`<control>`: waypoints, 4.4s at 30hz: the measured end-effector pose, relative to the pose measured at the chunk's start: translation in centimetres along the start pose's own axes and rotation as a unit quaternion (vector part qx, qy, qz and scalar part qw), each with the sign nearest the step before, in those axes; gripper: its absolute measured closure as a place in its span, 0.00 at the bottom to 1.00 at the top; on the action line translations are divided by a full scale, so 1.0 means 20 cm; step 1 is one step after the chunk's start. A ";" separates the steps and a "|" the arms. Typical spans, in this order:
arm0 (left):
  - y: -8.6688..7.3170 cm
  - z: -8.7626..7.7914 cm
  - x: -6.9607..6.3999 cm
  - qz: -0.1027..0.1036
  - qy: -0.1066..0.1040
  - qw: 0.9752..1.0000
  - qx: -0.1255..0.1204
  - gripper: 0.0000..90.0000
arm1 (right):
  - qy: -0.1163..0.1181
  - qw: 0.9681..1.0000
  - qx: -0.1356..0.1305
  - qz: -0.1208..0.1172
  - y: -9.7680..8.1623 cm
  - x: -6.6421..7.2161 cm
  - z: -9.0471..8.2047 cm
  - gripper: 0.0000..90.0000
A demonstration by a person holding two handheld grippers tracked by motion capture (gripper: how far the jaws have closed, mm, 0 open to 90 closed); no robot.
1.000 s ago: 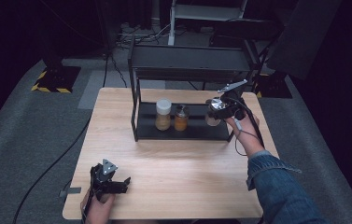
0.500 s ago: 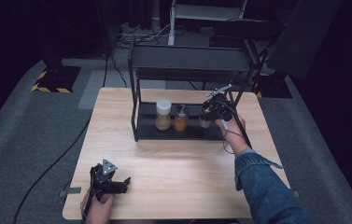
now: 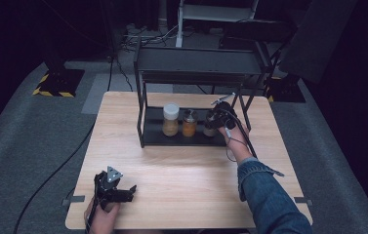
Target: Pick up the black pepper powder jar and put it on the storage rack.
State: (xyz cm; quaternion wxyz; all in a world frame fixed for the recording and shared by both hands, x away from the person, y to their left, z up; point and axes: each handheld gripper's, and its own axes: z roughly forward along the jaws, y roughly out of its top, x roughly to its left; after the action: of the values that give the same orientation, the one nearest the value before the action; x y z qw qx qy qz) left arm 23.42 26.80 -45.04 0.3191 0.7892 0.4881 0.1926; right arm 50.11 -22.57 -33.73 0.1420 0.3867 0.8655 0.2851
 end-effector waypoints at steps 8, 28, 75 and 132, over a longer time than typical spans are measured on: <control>0.00 0.00 0.00 0.001 0.000 1.000 0.000 0.01 | 0.003 1.000 0.004 -0.003 0.00 0.01 0.06 0.34; 0.00 0.00 0.00 0.000 0.000 1.000 -0.001 0.01 | 0.007 1.000 -0.026 -0.008 -0.05 0.02 -0.18 0.06; 0.00 0.00 0.00 -0.004 0.001 1.000 0.001 0.01 | 0.018 0.996 -0.080 -0.035 -0.83 0.12 -0.69 0.00; 0.00 0.00 -0.01 -0.007 0.004 1.000 -0.001 0.01 | -0.004 0.997 -0.075 0.018 -1.39 0.20 -0.35 0.00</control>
State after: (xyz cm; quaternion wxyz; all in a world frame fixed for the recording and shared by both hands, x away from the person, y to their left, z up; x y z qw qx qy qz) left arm 23.31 26.72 -45.08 0.3193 0.7850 0.4942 0.1938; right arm 27.95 -37.21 -45.01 0.1692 0.3913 0.8341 0.3501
